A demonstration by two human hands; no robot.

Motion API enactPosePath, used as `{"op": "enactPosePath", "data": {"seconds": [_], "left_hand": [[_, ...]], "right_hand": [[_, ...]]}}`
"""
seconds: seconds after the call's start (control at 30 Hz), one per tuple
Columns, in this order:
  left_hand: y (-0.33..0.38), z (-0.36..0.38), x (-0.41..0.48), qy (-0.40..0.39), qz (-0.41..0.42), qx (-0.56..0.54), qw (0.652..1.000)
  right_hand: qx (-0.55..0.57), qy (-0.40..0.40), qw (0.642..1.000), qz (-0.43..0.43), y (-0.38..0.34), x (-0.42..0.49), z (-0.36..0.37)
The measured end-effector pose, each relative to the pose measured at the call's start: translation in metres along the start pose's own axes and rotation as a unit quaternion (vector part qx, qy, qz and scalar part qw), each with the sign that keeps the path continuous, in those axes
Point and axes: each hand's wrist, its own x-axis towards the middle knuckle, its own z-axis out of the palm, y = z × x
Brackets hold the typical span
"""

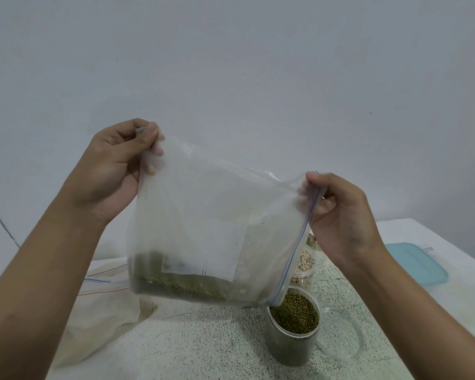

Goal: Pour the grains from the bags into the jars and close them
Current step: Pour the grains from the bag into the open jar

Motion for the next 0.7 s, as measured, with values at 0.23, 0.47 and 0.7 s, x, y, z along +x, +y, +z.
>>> {"op": "enactPosePath", "data": {"seconds": [0.23,0.47,0.7], "left_hand": [[-0.004,0.005,0.006,-0.003,-0.006,-0.01,1.0],[-0.01,0.012,0.008,-0.012,-0.012,-0.017,1.0],[-0.014,0.022,0.009,-0.023,-0.02,-0.028,0.999]], "right_hand": [[-0.002,0.013,1.0,-0.005,-0.001,0.007,-0.004],[0.003,0.028,1.0,0.0,-0.004,0.009,-0.011],[0.007,0.05,0.999,0.013,-0.01,0.008,-0.017]]}}
